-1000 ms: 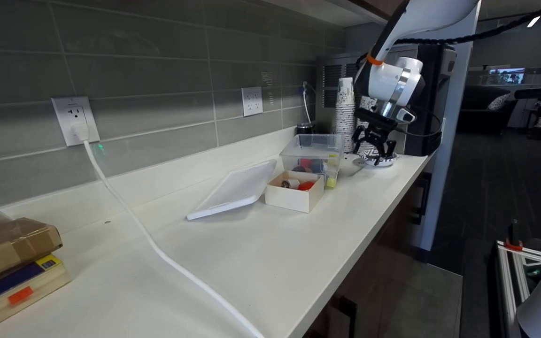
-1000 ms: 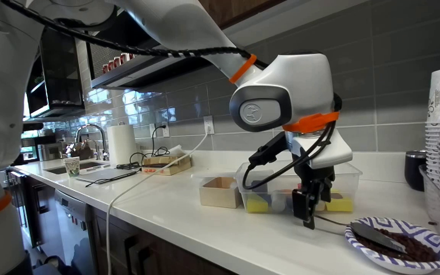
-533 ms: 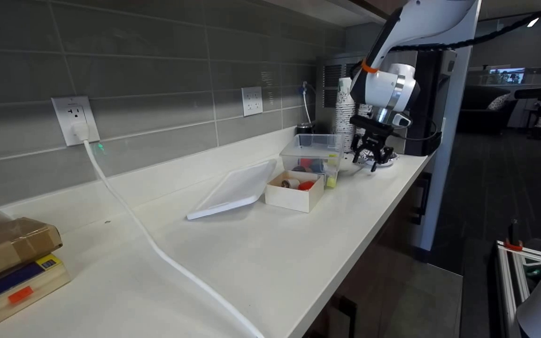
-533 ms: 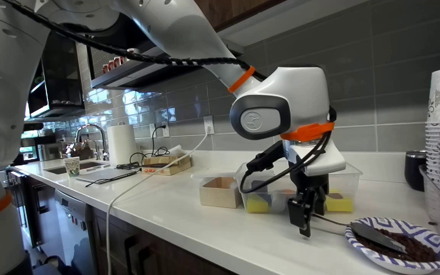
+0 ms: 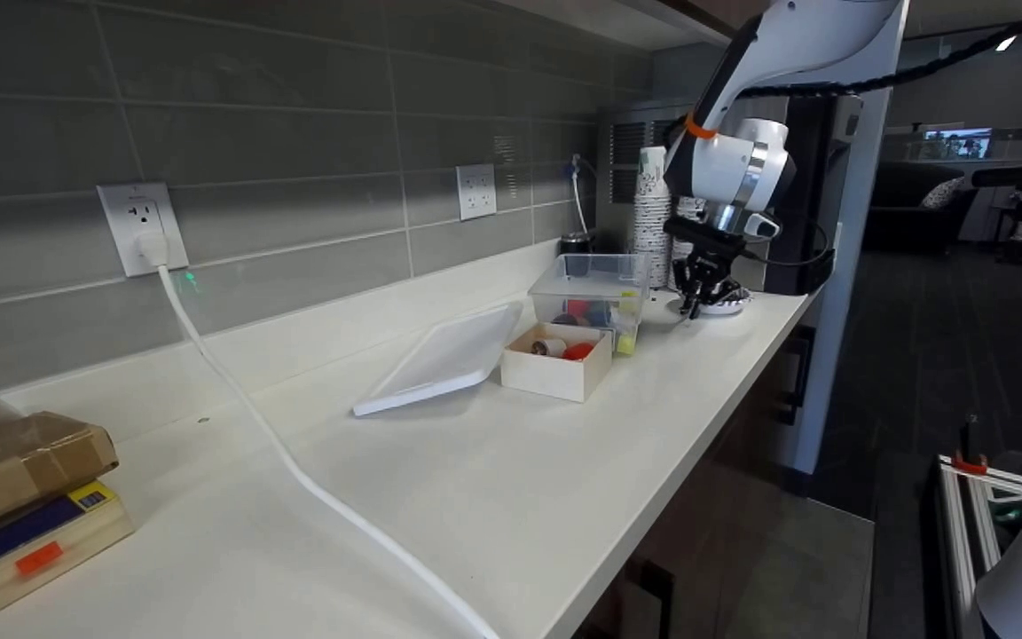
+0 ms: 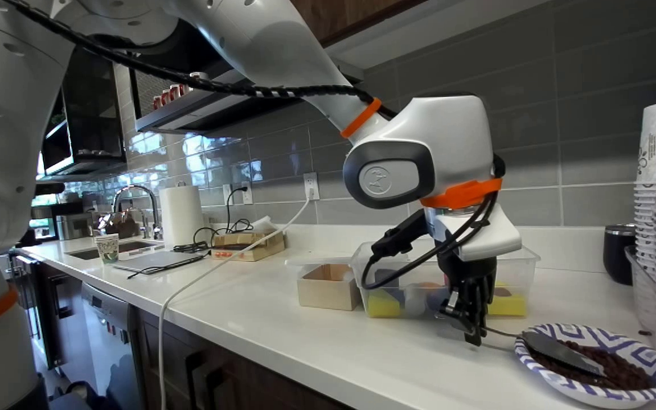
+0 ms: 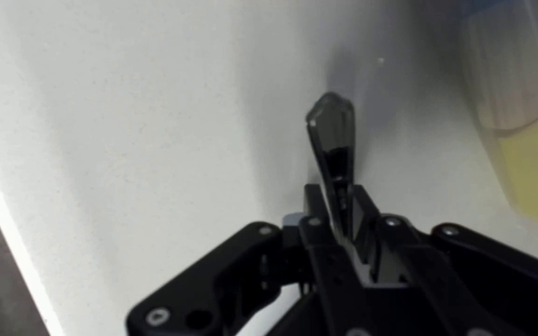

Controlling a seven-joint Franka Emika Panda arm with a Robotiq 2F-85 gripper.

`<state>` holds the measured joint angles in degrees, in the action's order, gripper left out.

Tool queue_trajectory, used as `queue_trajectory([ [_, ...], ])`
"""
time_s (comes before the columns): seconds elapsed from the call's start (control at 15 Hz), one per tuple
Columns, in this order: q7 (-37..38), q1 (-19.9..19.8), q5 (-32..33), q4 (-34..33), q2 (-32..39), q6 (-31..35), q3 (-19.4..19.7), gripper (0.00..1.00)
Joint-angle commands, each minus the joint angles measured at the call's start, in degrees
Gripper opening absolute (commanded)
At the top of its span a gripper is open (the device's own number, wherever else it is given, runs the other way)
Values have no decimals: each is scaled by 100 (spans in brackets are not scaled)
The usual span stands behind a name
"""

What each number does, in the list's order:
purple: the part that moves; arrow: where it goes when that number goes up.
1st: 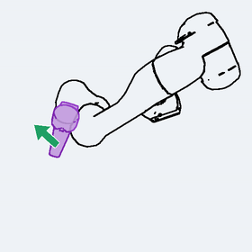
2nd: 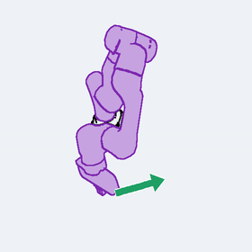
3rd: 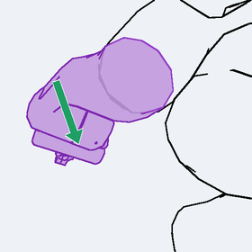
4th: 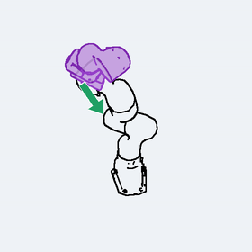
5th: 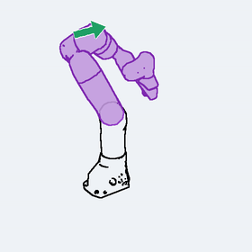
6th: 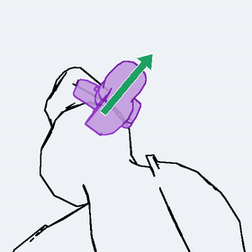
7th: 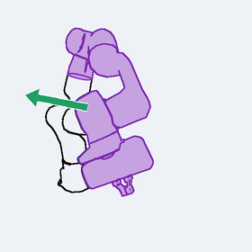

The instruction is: Use the cake slicer to stir in the bowl

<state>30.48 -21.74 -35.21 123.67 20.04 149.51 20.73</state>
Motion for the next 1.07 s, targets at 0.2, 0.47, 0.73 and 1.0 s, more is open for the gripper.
queue_trajectory([
  [0.2, 19, 44, 33, 217, -183, 269, 23, 1],
  [0.47, -82, 0, -2, 313, -313, 297, 13, 1],
  [0.73, -249, -75, 79, 343, -572, 31, 57, 1],
  [1.0, -659, -267, -14, 258, -855, -463, 69, 1],
])
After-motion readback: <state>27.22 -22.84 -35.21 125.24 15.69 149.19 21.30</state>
